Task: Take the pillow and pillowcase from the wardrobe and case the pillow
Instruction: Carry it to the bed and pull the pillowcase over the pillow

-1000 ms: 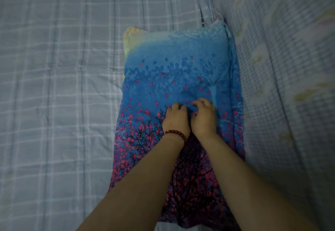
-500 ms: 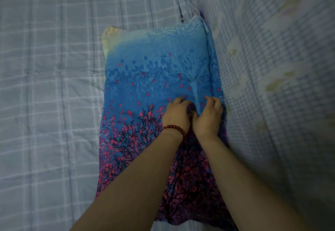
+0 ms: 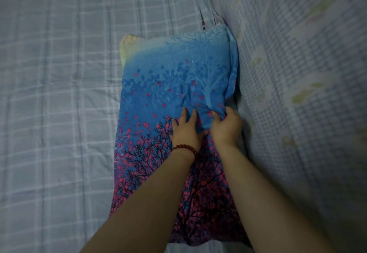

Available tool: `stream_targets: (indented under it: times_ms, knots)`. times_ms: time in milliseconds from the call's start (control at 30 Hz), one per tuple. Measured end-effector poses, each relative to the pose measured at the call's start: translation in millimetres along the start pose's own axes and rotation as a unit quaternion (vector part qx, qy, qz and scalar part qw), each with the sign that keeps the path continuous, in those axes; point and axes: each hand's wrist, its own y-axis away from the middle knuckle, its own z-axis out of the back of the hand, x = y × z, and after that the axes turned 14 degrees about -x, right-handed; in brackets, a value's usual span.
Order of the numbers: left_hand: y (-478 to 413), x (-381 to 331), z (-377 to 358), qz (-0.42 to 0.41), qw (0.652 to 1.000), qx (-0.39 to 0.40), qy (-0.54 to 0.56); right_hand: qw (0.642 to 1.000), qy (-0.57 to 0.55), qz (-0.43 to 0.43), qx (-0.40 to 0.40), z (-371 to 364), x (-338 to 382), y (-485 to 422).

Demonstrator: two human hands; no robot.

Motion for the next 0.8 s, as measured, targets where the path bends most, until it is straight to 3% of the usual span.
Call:
stream_targets:
  times_ms: [467, 800]
  knots:
    - [-38.4, -38.8, 44.2, -0.083, 0.976, -0.121, 0.158, 0.989, -0.070, 0.117, -0.062, 10.8, 84.3, -32.8]
    - [-73.4, -80.7, 72.9, -0.150, 0.950, -0.128, 0.241, 0.974, -0.096, 0.158, -0.135, 20.5, 134.4, -67.6]
